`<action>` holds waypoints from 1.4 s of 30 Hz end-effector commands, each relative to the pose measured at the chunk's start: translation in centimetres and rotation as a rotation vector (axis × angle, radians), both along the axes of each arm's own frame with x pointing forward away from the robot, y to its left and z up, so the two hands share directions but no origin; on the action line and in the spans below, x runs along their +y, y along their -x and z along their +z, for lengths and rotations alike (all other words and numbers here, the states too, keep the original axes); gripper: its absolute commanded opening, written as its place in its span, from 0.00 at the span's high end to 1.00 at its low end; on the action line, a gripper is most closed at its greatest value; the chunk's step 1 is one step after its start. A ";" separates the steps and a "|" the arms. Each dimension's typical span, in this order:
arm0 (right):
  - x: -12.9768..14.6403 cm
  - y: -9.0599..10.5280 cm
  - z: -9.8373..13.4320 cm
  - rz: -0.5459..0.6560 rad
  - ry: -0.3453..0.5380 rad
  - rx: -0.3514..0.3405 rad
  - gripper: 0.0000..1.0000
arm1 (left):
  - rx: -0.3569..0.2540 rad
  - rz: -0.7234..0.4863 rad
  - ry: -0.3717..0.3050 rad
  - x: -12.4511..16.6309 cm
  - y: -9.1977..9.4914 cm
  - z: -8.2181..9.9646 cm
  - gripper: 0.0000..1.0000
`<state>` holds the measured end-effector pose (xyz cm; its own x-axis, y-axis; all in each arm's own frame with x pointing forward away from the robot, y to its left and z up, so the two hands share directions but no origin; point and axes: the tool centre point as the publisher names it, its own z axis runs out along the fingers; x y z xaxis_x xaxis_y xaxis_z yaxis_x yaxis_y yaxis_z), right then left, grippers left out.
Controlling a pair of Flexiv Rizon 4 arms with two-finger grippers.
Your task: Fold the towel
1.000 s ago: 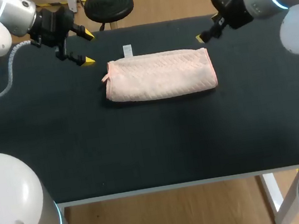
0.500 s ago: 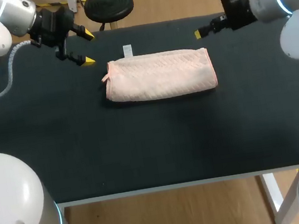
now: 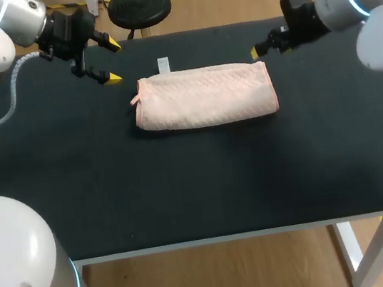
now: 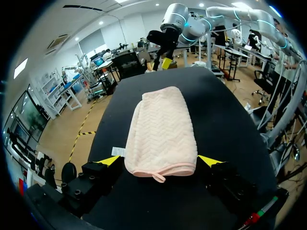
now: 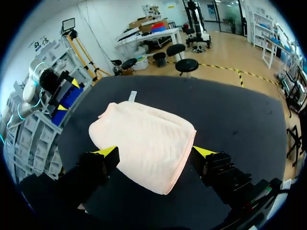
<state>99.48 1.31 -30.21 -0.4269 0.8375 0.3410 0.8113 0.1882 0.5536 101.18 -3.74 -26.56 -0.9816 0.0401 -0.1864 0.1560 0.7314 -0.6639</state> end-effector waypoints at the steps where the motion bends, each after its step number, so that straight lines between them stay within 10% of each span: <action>1: -0.1 -0.7 -1.0 -0.020 0.000 0.054 0.00 | -0.002 -0.001 0.002 0.0 0.0 -0.1 0.00; 21: -0.8 0.5 -7.5 -0.066 -0.044 0.244 0.00 | -0.002 -0.001 0.002 0.0 0.0 -0.1 0.00; 42: -0.7 0.3 -9.7 -0.045 -0.125 0.289 0.00 | -0.002 -0.001 0.002 0.0 0.0 -0.1 0.00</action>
<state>98.87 0.62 -39.52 -0.2584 0.8039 0.5357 0.9443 0.0933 0.3155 101.18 -3.75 -26.57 -0.9816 0.0400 -0.1865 0.1560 0.7313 -0.6640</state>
